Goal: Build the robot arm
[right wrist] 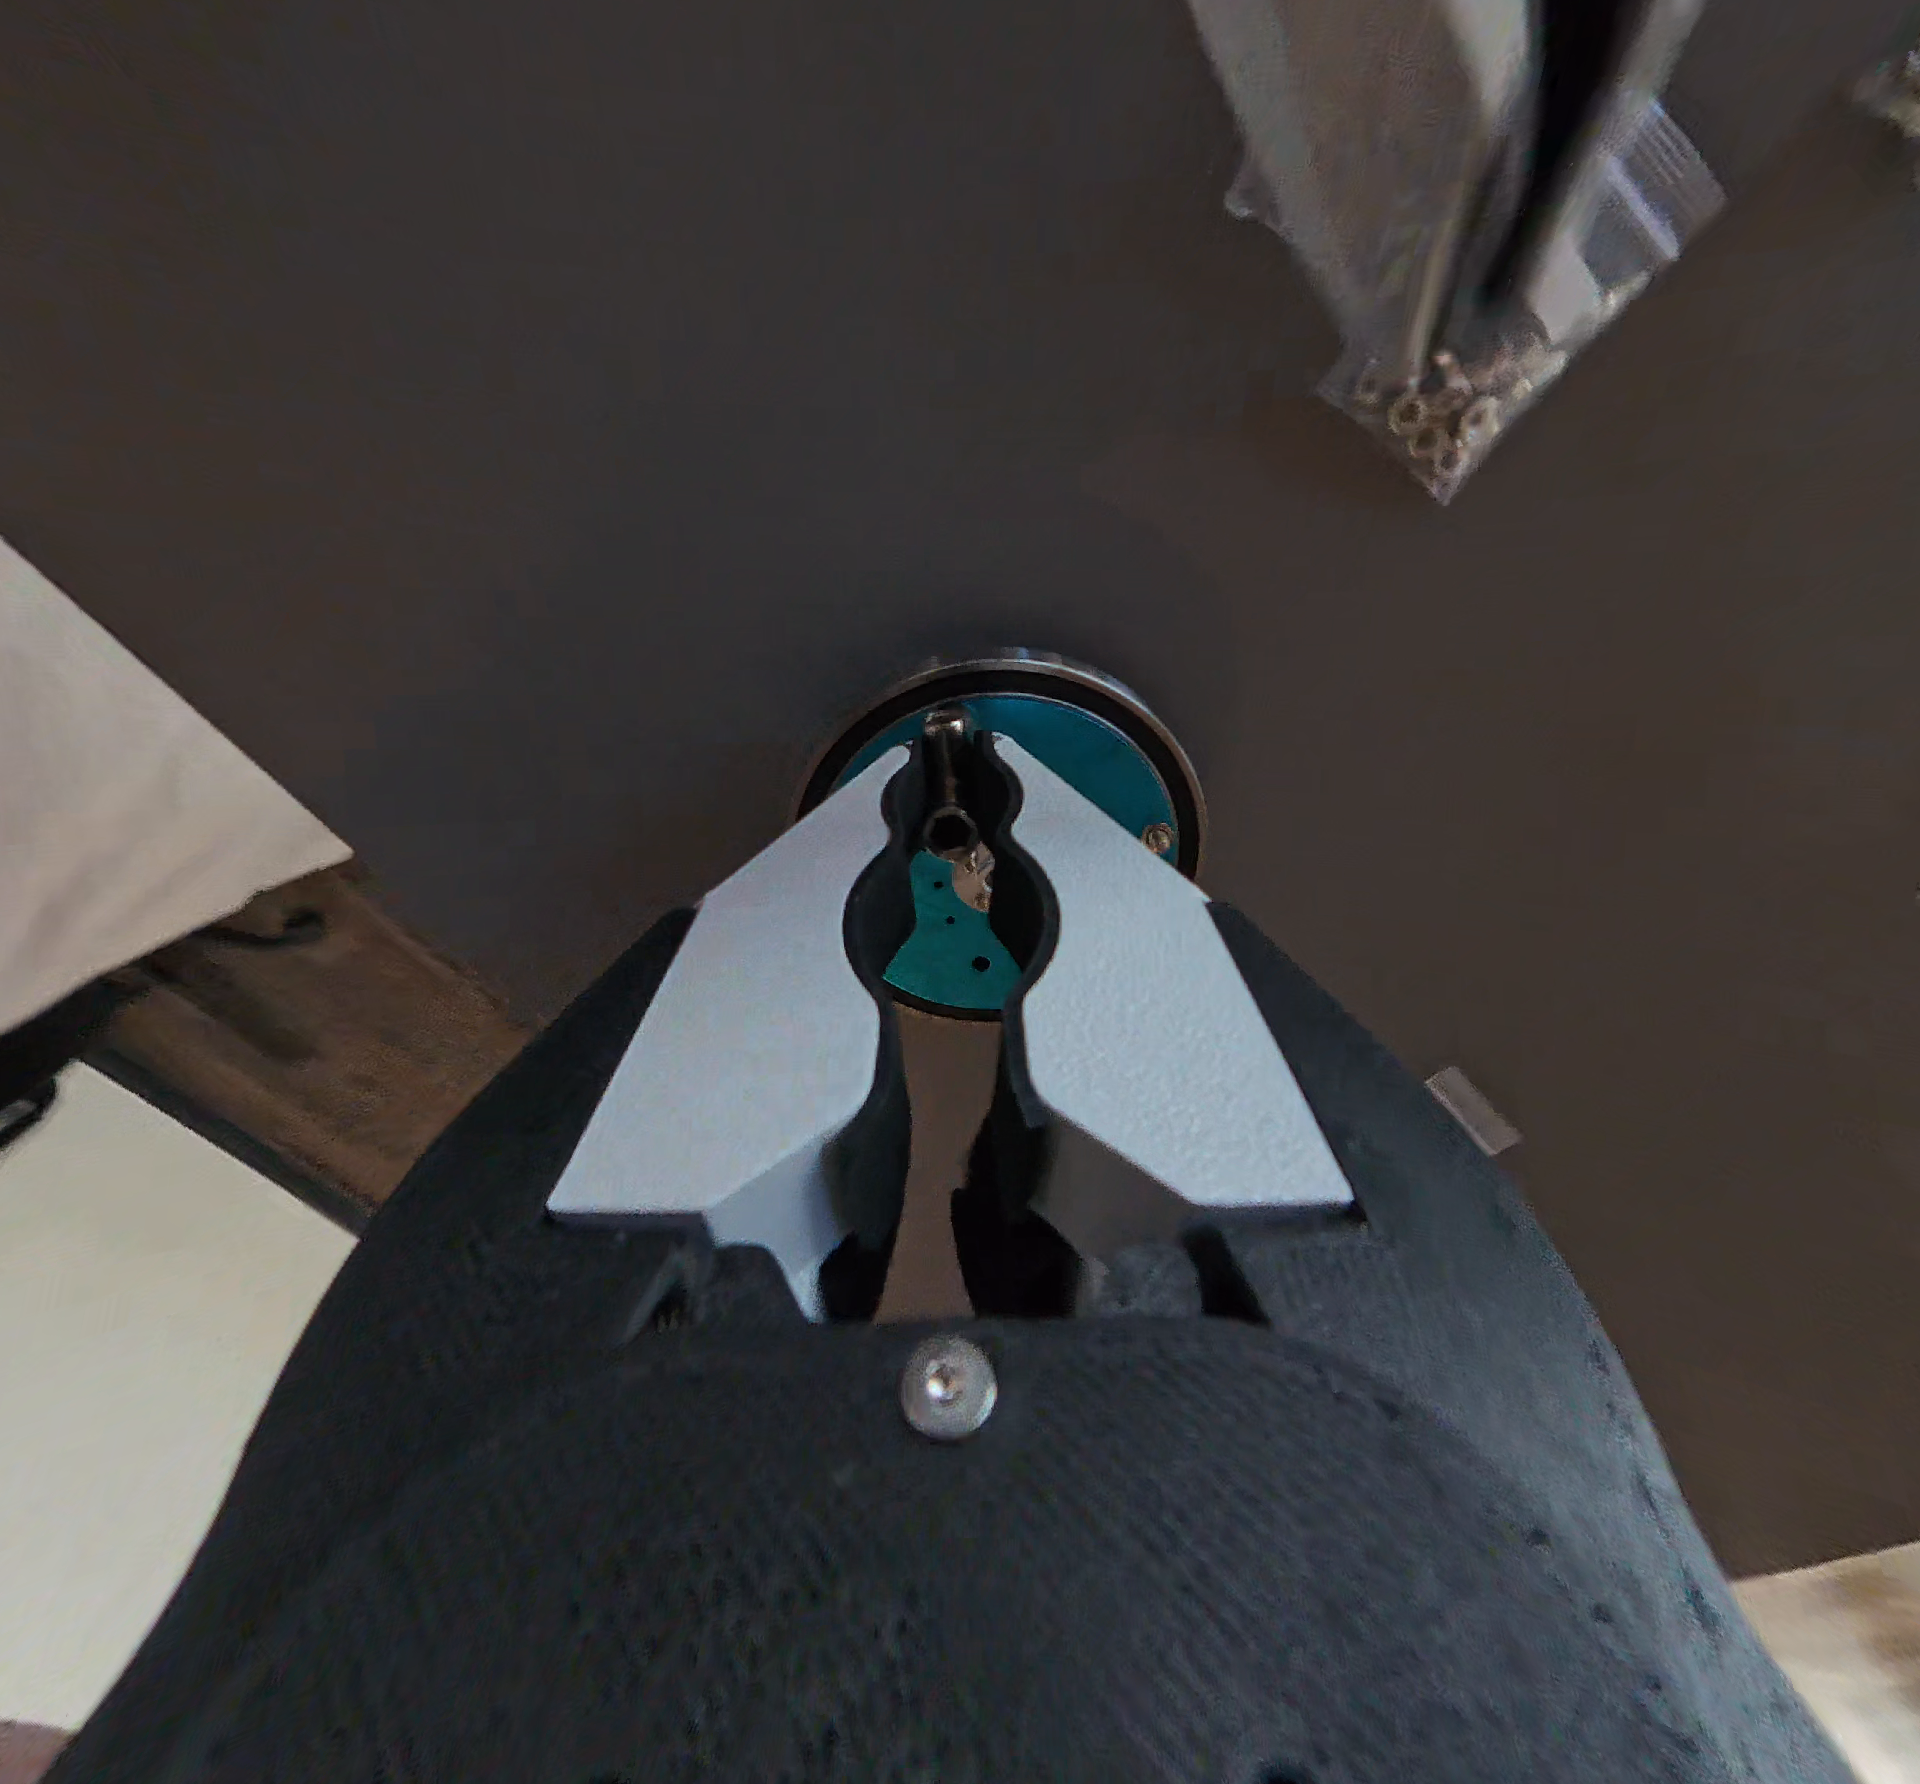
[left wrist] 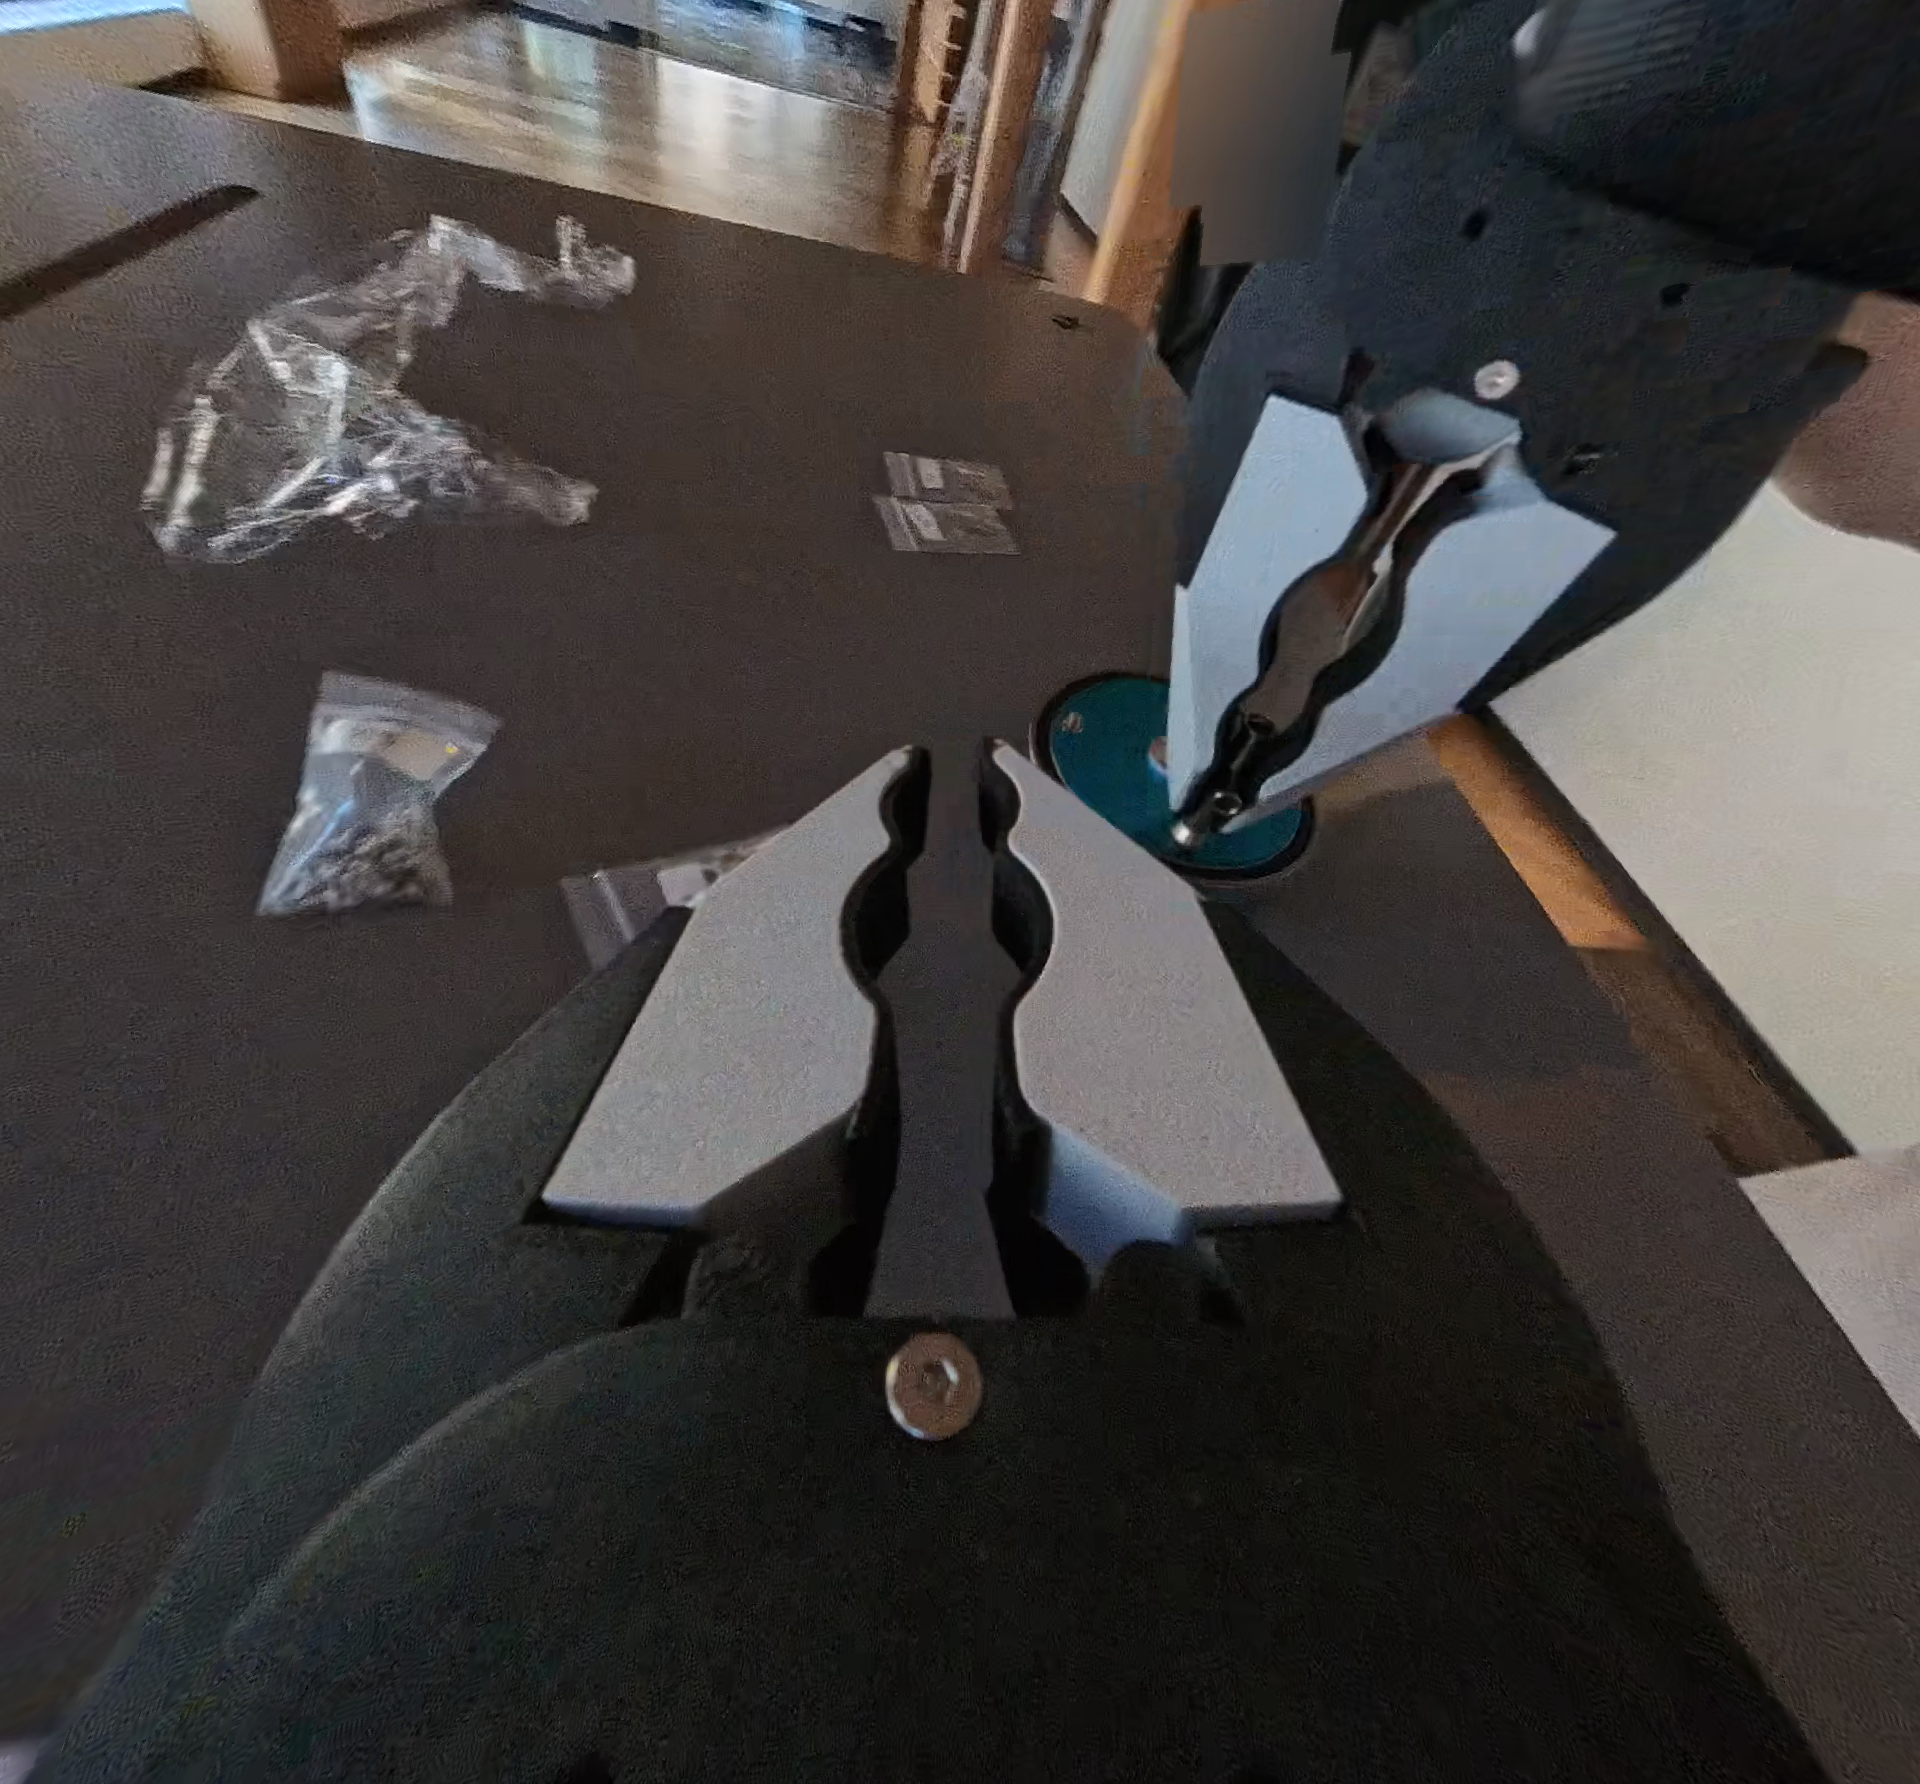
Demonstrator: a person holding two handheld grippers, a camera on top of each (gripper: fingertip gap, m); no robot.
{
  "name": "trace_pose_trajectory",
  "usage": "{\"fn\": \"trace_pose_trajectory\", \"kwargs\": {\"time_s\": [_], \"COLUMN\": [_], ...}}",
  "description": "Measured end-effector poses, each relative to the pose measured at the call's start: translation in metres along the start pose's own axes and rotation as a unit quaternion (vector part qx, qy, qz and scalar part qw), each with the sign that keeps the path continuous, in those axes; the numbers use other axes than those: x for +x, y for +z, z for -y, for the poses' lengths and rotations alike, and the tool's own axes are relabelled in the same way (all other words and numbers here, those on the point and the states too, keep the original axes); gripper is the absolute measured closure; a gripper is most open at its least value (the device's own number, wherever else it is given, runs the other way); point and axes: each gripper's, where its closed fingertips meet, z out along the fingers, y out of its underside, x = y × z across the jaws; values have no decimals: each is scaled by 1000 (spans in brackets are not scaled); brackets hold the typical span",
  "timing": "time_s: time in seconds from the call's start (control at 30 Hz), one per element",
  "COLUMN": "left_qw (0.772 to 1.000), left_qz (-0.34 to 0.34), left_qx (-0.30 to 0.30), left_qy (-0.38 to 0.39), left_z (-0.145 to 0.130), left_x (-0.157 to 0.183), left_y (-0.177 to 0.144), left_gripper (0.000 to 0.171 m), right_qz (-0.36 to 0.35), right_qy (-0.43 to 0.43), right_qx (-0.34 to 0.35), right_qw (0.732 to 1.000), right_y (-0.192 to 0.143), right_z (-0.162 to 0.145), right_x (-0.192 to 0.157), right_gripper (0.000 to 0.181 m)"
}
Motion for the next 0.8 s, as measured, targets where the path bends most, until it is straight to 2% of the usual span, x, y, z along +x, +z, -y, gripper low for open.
{"fn": "trace_pose_trajectory", "kwargs": {"time_s": [0.1,0.17,0.2,0.27,0.37,0.5,0.63,0.8], "left_qw": [993,984,980,975,978,976,975,967], "left_qz": [-46,-46,-68,-82,-97,-126,-139,-177], "left_qx": [-77,-120,-135,-164,-149,-155,-163,-181], "left_qy": [79,125,131,124,111,83,66,-10], "left_z": [-17,-28,-33,-40,-34,-35,-37,-41], "left_x": [10,12,19,22,25,29,29,33], "left_y": [43,65,71,83,89,90,91,86], "left_gripper": [159,155,155,154,147,157,158,150], "right_qz": [-1,6,10,16,21,21,16,8], "right_qy": [-31,-22,-19,-16,-22,-27,-40,-50], "right_qx": [-8,-11,-11,-10,-5,4,15,15], "right_qw": [999,1000,1000,1000,1000,999,999,999], "right_y": [0,0,0,0,0,0,0,0], "right_z": [0,0,0,-1,-1,-1,0,1], "right_x": [-4,-4,-4,-5,-7,-6,-6,-6], "right_gripper": [173,173,173,173,173,173,173,173]}}
